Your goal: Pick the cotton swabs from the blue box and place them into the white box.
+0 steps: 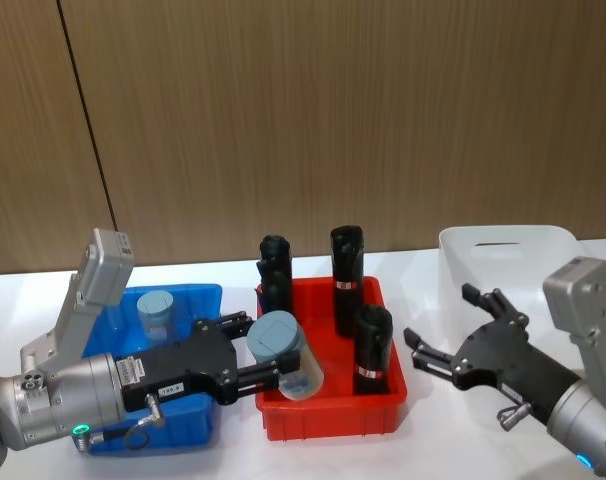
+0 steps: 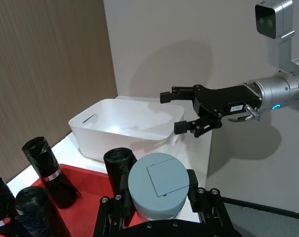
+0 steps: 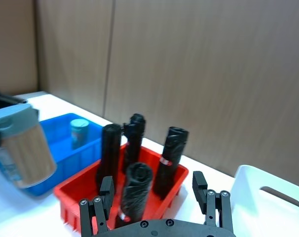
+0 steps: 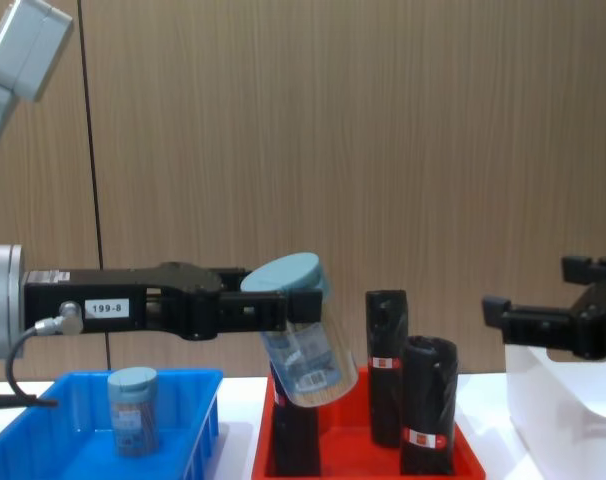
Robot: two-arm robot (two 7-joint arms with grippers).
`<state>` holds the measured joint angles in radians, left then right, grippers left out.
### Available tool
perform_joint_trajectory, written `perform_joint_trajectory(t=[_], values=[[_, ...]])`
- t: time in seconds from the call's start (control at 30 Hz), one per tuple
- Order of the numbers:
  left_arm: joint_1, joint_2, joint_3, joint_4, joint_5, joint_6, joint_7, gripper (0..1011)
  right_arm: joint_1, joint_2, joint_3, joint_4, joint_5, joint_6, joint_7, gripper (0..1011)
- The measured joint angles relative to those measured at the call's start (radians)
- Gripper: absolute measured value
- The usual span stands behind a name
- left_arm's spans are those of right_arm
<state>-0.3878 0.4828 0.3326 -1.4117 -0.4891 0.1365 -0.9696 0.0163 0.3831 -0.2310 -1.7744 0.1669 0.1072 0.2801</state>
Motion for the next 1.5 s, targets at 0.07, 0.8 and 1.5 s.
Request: perform_joint_trajectory(t=[0.07,0.8,1.5], values=[[0.0,0.0,0.0,0.0,0.0,0.0,0.0,660,0.004,0.004,0.0,0.0,-0.002,0.005,0.022,1002],[0.0,0.0,0.0,0.0,0.0,0.001,-0.001,660,0.103,0.044,-0.012,0.033,-0.008,0.087,0.425,1002],[0.0,0.0,0.0,0.0,0.0,0.001,-0.001,660,0.241,-0.025,-0.073,0.137,-0.082,0.112,0.603,1002]])
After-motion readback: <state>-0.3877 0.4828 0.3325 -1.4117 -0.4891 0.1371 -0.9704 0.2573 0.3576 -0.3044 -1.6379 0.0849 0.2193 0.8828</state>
